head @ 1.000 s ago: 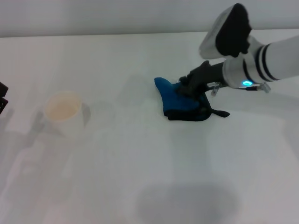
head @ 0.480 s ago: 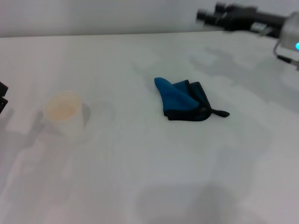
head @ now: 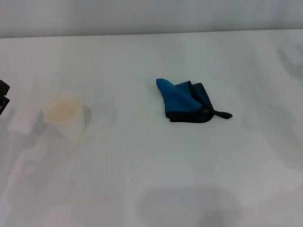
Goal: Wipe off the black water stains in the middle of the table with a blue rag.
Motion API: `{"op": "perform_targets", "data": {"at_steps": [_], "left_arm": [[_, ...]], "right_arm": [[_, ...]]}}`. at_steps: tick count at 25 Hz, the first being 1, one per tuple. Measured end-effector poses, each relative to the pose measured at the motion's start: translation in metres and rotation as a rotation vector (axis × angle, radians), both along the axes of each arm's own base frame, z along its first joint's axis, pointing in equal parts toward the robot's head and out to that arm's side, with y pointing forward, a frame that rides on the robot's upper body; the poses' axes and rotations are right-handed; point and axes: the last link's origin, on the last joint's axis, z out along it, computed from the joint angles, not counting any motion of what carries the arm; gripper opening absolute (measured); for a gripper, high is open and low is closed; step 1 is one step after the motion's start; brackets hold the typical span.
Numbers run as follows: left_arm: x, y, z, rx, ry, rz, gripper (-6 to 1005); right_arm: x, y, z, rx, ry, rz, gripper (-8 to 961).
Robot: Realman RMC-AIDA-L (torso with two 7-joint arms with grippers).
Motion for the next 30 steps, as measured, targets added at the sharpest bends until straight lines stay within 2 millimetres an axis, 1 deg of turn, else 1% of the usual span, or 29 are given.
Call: {"op": "perform_targets", "data": {"at_steps": [2,4,6,8,10,12,17,24,30], "left_arm": [[0.0,0.0,0.0,-0.001,0.001,0.001,882],[-0.001,0.0,0.0,-0.001,0.001,0.003,882],[-0.001,-0.001,0.0,-0.001,0.0,0.003,882],[-0.001,-0.001,-0.001,-0.001,0.0,0.005,882],[-0.002,-0.002,-0.001,-0.004,0.0,0.012,882],[-0.004,-0.004,-0.001,-0.002,-0.001,0.023,882],[-0.017,-0.01,0.006,0.051,-0.02,0.097,883],[-0.023,-0.015,0.009,0.071,-0.025,0.133,883],[-0.026,-0.013,0.007,0.058,-0.02,0.152,882]], "right_arm": [[0.011,-0.011,-0.01,0.064,-0.156,-0.07,877],[0.019,-0.016,-0.023,0.084,-0.317,-0.137,876],[0.027,-0.016,-0.036,0.067,-0.447,-0.204,876],[0.033,-0.015,-0.046,0.033,-0.512,-0.249,876],[0.034,-0.013,-0.053,0.003,-0.517,-0.267,876],[0.034,-0.012,-0.055,-0.005,-0.506,-0.269,876],[0.034,-0.013,-0.055,-0.007,-0.486,-0.267,876],[0.035,-0.015,-0.055,-0.008,-0.472,-0.27,877],[0.033,-0.012,-0.055,-0.008,-0.472,-0.262,877]]}}
